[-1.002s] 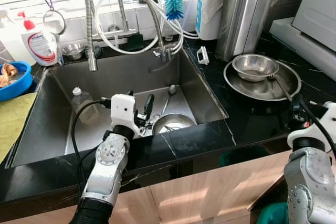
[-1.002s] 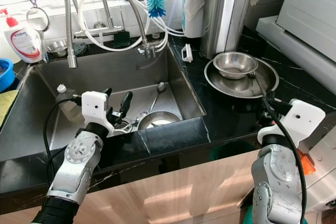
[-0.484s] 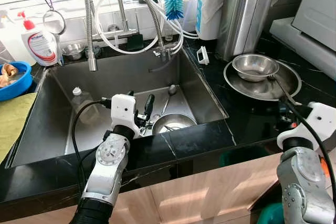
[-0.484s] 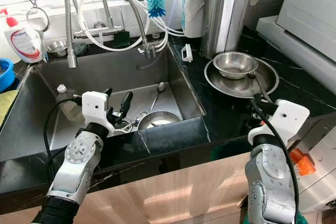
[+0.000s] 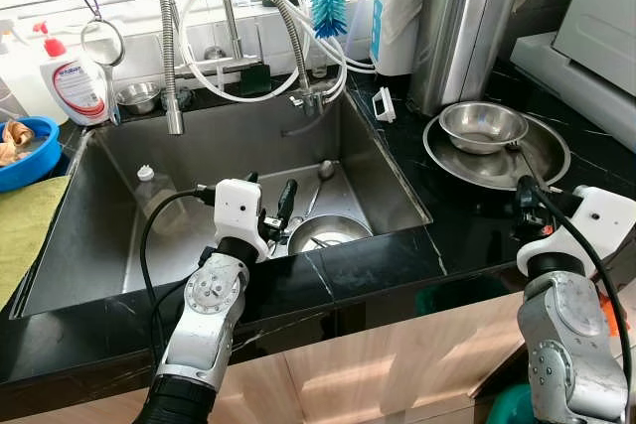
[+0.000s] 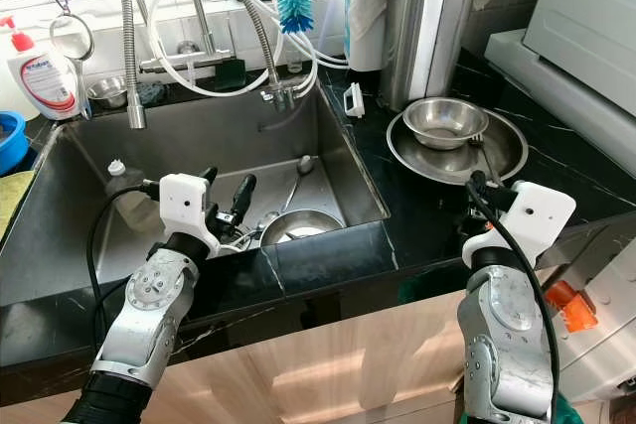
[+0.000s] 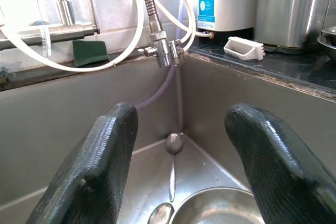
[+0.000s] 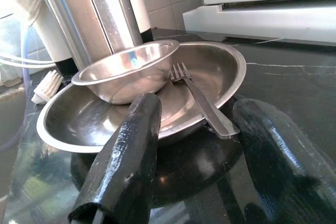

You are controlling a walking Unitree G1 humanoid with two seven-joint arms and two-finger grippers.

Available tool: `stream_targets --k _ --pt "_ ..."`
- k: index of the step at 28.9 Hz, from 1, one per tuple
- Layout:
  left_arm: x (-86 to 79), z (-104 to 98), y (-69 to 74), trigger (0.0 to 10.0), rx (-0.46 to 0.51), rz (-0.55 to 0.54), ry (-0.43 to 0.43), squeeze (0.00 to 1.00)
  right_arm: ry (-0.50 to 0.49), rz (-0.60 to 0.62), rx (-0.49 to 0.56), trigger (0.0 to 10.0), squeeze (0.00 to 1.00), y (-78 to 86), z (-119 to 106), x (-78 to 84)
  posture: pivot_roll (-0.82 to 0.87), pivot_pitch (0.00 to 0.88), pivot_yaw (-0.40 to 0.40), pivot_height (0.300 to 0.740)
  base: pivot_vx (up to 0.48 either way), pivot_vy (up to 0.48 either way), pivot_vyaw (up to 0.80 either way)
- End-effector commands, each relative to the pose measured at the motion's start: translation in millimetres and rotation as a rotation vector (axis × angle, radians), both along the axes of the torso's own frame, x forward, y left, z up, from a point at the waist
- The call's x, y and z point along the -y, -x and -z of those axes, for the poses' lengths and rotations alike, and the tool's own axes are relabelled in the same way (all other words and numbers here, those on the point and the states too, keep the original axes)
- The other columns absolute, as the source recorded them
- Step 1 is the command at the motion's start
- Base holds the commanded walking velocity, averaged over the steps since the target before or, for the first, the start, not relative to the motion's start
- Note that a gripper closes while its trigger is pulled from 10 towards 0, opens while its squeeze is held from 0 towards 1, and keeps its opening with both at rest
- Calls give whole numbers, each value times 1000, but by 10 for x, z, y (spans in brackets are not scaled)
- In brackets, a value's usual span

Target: Kitchen organization

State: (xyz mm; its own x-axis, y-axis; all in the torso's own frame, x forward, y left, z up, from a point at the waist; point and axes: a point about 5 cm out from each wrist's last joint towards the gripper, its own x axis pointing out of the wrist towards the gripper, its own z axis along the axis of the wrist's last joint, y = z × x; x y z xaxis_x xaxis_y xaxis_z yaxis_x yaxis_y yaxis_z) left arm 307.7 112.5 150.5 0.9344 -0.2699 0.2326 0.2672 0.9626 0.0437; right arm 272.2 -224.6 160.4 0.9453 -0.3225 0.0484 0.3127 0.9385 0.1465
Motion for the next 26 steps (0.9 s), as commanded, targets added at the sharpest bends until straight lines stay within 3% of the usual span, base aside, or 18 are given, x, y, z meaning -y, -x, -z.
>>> stream_targets --k 1,10,11,12,13,14,26 --pt "-27 22 -2 10000 -6 -5 -17 0 -1 1 -11 10000 0 -22 1 -2 -126 0 85 740 0 0 0" --pt "-36 17 -4 10000 -8 -10 -18 0 -1 27 -37 10000 0 -6 31 37 -127 0 85 740 0 0 0" --pt "-35 17 -4 10000 -8 -10 -18 0 -1 28 -37 8392 0 -7 29 40 -127 0 85 740 0 0 0" --pt "-35 17 -4 10000 -8 -10 -18 0 -1 28 -37 8392 0 -7 29 40 -127 0 85 740 0 0 0" --pt "-33 17 -3 10000 -8 -10 -17 0 -1 30 -36 3882 0 -6 27 44 -125 0 83 740 0 0 0" --pt "-32 17 -3 10000 -8 -9 -17 0 -2 33 -36 1647 0 -5 25 48 -124 0 83 740 0 0 0" --pt "-32 17 -3 10000 -8 -10 -18 0 -2 34 -38 1647 0 -6 24 48 -124 0 83 740 0 0 0"
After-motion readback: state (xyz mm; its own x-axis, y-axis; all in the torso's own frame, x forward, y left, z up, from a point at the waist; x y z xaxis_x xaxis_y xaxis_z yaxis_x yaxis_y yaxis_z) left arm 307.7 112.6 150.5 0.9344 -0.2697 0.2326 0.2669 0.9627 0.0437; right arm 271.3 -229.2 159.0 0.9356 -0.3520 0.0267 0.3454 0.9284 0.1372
